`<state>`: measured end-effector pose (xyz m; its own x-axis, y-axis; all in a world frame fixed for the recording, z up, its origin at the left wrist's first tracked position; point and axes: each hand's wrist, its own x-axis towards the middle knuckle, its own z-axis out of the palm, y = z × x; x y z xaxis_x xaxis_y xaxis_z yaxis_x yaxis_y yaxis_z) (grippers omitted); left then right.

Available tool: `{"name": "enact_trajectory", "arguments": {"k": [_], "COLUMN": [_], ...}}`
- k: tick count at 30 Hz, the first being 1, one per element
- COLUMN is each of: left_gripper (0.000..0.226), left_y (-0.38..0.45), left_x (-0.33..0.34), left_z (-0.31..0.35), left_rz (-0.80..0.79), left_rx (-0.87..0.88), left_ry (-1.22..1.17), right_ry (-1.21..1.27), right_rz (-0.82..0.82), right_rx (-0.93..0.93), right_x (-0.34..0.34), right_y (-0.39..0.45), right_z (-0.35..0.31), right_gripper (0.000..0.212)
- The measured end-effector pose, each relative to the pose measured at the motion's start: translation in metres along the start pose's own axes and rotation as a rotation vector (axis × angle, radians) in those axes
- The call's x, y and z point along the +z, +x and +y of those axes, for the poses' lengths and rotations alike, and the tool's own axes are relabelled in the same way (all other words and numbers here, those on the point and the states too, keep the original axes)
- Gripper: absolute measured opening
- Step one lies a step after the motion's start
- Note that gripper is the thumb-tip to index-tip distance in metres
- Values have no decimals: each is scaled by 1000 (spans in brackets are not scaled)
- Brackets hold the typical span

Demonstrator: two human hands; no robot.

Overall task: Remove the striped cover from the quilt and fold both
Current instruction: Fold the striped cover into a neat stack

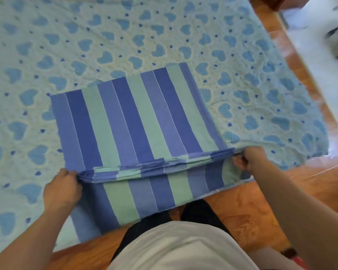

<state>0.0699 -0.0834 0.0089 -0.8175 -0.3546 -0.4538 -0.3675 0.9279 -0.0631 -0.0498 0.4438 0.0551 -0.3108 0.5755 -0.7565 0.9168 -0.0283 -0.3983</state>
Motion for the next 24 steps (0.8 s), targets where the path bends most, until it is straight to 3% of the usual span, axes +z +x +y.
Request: {"name": "enact_trajectory", "arguments": {"k": [3, 5, 9, 11, 14, 17, 19, 22, 24], "left_gripper": [10, 21, 28, 31, 26, 26, 28, 34, 36], "left_y": [28, 41, 35, 18, -16, -49, -63, -65, -45], "left_x": [-52, -84, -118, -114, -86, -49, -32, -22, -31], "left_z": [3, -1, -17, -21, -18, -9, -4, 13, 21], "left_rz": [170, 280, 366, 296, 98, -55, -88, -39, 6], "left_rx": [-41, -37, 99, 121, -50, -215, -329, -536, -677], "left_ry": [-142, -162, -5, 81, 88, 64, 62, -96, -323], "right_ry": [131, 153, 127, -166, -857, -1078, -1024, -507, -313], "right_rz": [-28, -28, -79, -47, 111, 79, -7, -179, -249], "right_rx": [-203, -373, -455, -574, -759, -588, -395, -62, 4], "right_x": [2, 4, 19, 24, 12, -2, -1, 26, 52], "right_y": [-18, -31, -23, -6, 25, 53, 68, 69, 60], "right_z": [-90, -135, -168, -158, -111, -69, -57, -63, -90], "right_gripper": [31, 30, 46, 54, 51, 20, 11, 15, 20]}}
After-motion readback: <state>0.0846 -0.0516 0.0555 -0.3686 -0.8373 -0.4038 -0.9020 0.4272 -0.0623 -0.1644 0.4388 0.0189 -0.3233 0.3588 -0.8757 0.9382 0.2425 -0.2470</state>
